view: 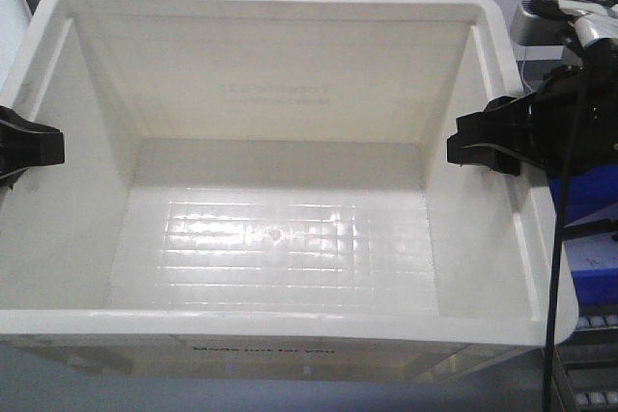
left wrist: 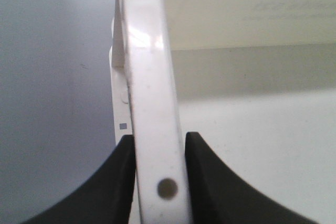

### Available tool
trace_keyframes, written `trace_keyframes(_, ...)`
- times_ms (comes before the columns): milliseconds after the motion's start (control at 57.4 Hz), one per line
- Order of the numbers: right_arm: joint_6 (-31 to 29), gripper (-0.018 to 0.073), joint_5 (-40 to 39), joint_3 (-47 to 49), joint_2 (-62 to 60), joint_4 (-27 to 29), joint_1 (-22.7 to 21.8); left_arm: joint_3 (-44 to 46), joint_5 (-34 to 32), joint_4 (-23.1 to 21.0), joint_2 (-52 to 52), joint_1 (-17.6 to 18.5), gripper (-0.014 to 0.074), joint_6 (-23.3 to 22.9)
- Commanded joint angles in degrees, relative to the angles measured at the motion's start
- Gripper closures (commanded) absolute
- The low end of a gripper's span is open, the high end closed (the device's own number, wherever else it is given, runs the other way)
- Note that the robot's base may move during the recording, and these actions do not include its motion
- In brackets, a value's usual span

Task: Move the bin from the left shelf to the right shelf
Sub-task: 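Carry the tote with both grippers as the base drives toward another shelf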

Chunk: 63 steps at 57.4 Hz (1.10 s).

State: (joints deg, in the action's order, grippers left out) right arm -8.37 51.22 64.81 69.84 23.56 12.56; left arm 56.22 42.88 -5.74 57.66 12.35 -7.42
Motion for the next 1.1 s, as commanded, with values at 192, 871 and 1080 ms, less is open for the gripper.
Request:
trace_keyframes(192, -2.99, 0.0564, -5.08, 2.22, -1.99, 2.68, -0.01, 2.42, -7.67, -2.11, -1.82, 0.81, 0.0603, 2.59)
trace_keyframes(871, -2.99, 0.0564, -5.08, 2.22, -1.99, 2.68, -0.01, 2.42, -7.67, -2.11, -1.82, 0.81, 0.0603, 2.59)
trace_keyframes(1080, -2.99, 0.0564, -5.08, 2.22, -1.99, 2.68, -0.01, 2.42, -7.73, -2.11, -1.72, 0.81, 0.0603, 2.59)
